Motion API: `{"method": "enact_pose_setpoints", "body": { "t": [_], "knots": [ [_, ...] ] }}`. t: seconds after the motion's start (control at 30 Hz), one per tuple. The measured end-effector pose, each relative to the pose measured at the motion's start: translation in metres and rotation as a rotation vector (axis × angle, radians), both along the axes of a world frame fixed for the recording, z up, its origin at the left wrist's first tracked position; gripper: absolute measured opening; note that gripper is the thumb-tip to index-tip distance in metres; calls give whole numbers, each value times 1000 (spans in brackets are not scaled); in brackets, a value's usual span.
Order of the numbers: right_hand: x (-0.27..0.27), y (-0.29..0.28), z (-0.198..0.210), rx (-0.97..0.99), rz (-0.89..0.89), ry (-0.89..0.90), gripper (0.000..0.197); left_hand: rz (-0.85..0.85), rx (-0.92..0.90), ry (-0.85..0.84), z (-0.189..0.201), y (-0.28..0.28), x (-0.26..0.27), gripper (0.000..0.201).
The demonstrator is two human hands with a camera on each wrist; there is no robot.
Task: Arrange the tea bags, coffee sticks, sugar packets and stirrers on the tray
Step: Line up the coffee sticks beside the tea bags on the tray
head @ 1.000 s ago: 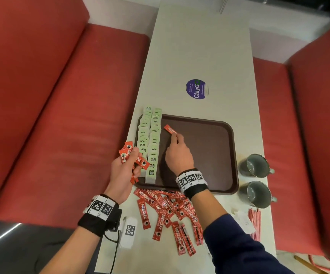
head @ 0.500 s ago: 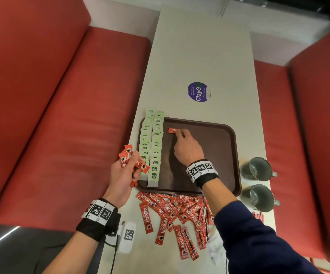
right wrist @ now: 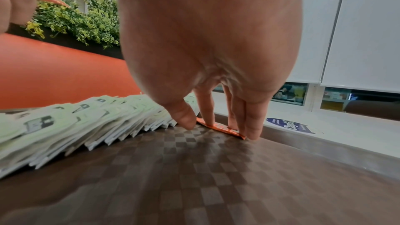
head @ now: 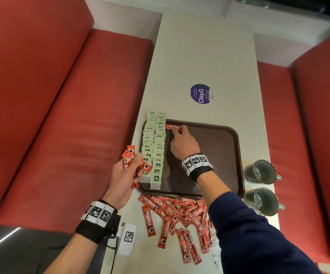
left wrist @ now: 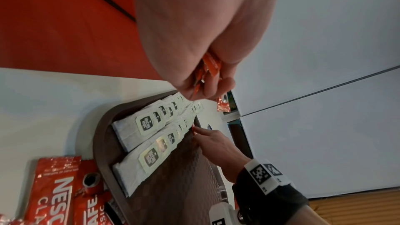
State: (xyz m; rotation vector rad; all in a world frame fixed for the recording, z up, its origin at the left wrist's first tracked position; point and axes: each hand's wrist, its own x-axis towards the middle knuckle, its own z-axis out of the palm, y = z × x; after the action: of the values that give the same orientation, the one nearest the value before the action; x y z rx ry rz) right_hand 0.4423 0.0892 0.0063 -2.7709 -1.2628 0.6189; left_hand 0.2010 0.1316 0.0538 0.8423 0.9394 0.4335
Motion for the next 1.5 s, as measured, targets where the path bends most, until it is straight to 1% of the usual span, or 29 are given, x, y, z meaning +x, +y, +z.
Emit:
{"method": "enact_pose_setpoints", "body": {
  "t": [0.13,0.23,0.3,0.37,0.43,0.53,0.63,0.73,0.83,0.97,1.1,1.17,1.23,1.3,1.37,1.5],
  "knots": [
    [0,2,-2,7,-11,-1,60,-7,-7,-6,1,0,-1,32],
    [0,4,0,15,-5,-6,63,-19,14,-4,3,-1,-1,34],
    [0,3,5,35,-12,6,65,-24,31,-7,6,-1,0,31],
    [-2,1,15,106,-44,26,65,-25,45,1,9,-1,0,27],
    [-8,-3,28,229,-59,75,55,-17,63,8,11,-2,1,26],
    [-29,-18,53,429,-52,273,33,10,76,1,13,-5,5,27],
    [-61,-43,77,522,-113,560,27,39,56,-32,17,-10,11,26],
    [-86,-69,77,632,-217,732,17,60,21,-84,24,-17,15,19],
    [-94,-86,73,752,-367,890,11,63,10,-92,26,-23,17,19],
    [-90,-103,66,737,-368,958,7,82,30,-74,23,-22,15,19],
    [-80,-110,67,693,-373,934,3,74,44,-52,20,-19,14,22],
    [-77,-110,68,731,-420,919,4,63,57,-41,18,-18,16,21],
    [-75,-110,67,824,-508,916,6,44,62,-37,17,-19,18,21],
    [-73,-109,64,936,-608,944,10,21,66,-21,16,-20,20,22],
    [-72,-109,63,999,-669,988,16,15,60,-13,14,-21,22,21],
    [-69,-111,59,946,-667,1081,18,16,58,-7,9,-21,26,23]
  ]
}}
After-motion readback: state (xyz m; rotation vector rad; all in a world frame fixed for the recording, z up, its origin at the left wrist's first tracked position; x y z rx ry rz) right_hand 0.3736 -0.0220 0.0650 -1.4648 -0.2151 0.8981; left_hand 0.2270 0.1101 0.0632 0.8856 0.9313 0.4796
